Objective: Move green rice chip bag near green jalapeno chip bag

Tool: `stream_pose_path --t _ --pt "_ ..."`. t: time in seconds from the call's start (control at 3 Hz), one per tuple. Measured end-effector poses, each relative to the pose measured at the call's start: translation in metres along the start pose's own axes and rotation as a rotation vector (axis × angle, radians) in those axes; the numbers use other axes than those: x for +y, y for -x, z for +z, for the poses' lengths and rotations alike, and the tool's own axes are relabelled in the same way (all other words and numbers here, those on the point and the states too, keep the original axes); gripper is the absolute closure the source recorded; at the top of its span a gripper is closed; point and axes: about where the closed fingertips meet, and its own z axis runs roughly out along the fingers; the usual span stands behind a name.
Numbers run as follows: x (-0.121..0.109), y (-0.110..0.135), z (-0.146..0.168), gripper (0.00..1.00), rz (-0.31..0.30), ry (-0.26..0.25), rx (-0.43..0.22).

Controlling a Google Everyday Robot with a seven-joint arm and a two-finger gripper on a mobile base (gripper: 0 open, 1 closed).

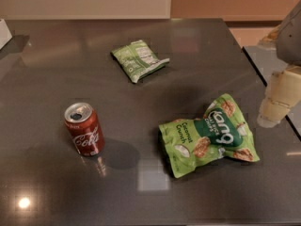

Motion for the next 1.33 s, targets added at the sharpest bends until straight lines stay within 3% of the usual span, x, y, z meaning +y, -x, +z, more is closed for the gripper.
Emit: stream_pose_path --t 0.67,1.33 --pt "0.001 0.003 -0.003 0.0 -0.007 0.025 -0.01" --pt "0.036 0.018 0.017 0.0 -0.089 0.168 -0.124"
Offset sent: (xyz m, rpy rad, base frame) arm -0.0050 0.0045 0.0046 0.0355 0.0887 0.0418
